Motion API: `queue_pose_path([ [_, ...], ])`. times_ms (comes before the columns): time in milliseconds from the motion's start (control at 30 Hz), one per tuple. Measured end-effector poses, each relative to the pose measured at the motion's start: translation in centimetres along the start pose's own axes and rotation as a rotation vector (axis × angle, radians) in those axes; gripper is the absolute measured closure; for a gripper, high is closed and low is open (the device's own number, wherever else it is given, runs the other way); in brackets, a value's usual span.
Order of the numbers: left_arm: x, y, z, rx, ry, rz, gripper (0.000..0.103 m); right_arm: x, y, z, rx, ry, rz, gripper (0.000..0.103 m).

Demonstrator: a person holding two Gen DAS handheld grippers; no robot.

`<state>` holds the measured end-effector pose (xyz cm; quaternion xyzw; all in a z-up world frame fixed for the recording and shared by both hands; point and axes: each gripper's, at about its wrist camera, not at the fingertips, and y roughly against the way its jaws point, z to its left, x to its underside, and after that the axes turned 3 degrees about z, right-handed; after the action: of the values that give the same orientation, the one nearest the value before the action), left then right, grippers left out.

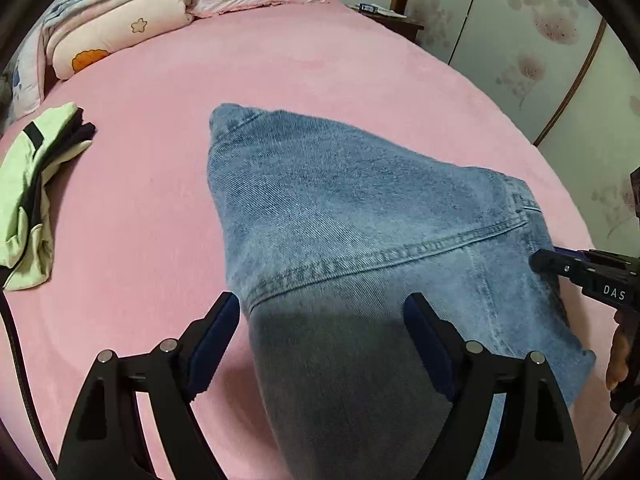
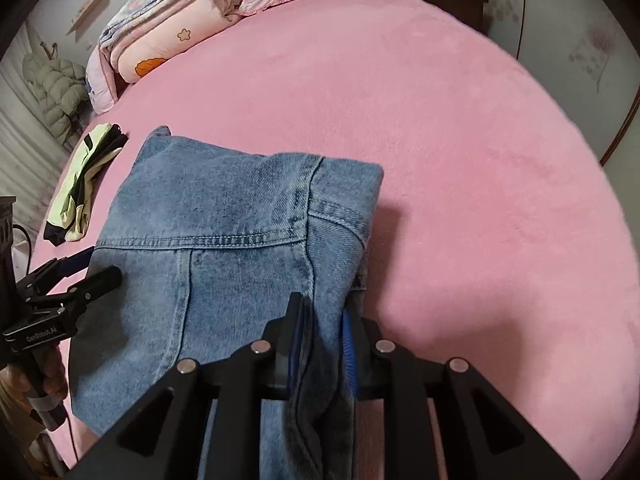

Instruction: Fold large clothes

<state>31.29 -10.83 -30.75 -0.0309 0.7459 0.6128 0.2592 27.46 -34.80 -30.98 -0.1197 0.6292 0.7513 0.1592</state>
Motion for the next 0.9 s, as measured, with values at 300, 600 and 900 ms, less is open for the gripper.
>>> queue_pose_path([
  [300,4.2,6.6,0.1,-0.016,0.03,-0.079,0.02,4.2,6.6,3.5,0.018,0.098,-0.153,0.085],
  [600,10.0,7.0,-1.5,-0.018,0.007,-0.012,0.029,11.1,6.5,9.3,0.009,0.279,-0.126,0.085],
  [900,11.2,5.2,-1.1,-0.003,0.011,0.005,0.029,12.0,4.2,3.8,0.125,0.168,-0.093,0.103],
])
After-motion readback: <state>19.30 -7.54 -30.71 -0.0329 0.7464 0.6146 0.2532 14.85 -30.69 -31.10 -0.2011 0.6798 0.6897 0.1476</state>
